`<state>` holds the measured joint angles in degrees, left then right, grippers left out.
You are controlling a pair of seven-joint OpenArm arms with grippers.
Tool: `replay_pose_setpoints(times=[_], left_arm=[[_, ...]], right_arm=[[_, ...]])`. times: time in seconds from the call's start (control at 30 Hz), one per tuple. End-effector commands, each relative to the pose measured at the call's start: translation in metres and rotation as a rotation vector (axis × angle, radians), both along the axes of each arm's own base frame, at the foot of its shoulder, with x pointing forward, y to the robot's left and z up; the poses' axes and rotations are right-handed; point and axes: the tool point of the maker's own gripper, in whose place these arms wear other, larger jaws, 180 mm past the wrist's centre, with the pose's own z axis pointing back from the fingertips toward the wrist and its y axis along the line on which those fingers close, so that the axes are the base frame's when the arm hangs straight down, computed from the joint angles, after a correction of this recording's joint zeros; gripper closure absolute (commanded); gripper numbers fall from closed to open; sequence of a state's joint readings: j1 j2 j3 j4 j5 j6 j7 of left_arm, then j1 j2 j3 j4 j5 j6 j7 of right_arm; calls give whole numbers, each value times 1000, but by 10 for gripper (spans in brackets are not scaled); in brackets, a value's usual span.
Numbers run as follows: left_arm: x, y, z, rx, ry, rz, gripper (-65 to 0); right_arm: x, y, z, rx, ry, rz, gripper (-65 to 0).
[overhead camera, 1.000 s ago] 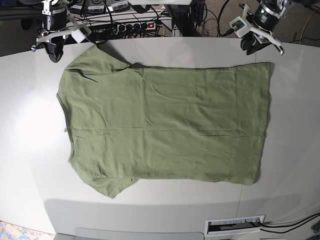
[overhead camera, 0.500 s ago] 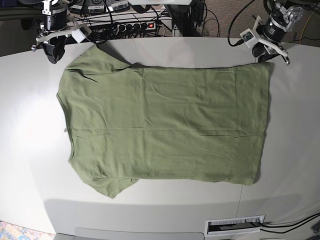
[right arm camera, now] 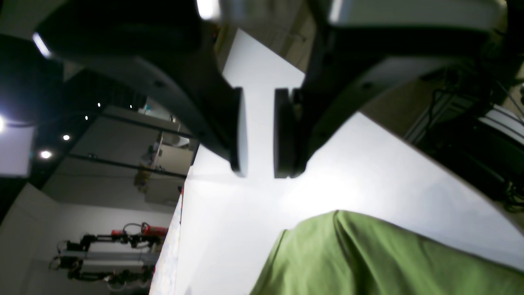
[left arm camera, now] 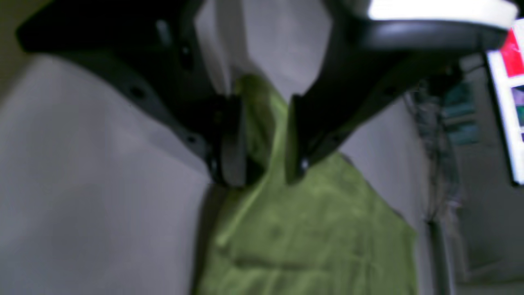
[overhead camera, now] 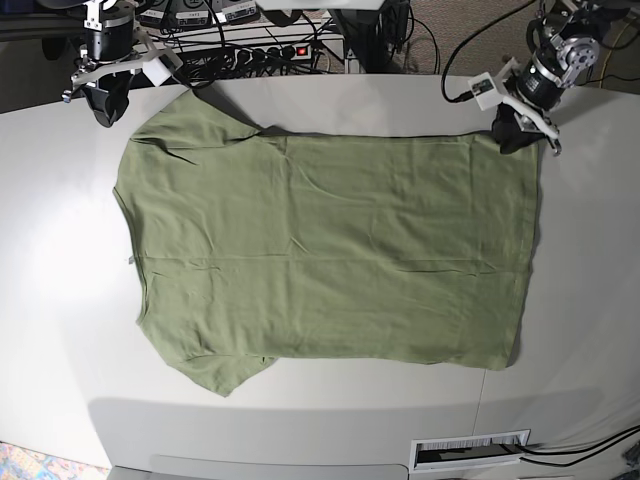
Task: Fold the T-shirt properly
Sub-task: 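Lower both grippers onto the shirt edge nearest the arms and grasp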
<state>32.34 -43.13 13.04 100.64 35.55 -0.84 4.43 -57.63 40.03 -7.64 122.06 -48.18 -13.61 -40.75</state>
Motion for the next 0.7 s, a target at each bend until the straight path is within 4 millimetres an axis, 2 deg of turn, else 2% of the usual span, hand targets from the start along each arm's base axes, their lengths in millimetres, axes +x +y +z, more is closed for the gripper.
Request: replay_pose_setpoints(times=[0.0, 0.07, 0.23, 0.27, 0.47, 0.57, 0.67], left_arm=[[-17, 5, -18, 35, 100, -9, -185], [-20, 0, -21, 30, 109, -21, -175], [-17, 3, -20, 62, 95, -42, -11], [-17, 6, -20, 77, 93, -48, 0], [-10, 26, -14, 144, 63, -34, 0], [-6, 29, -8, 147, 26, -17, 0], [-12, 27, -3, 174, 7, -56, 0]], right_arm=[[4, 2, 9, -9, -29, 18, -123], [3, 1, 9, -12, -28, 11, -123], [2, -2, 9, -19, -25, -3, -123], [2, -2, 9, -20, -25, -4, -123], [6, -3, 18, -94, -60, 27, -123], [7, -11, 28, -168, -93, 3, -123], [5, -12, 23, -143, -71, -13, -123]])
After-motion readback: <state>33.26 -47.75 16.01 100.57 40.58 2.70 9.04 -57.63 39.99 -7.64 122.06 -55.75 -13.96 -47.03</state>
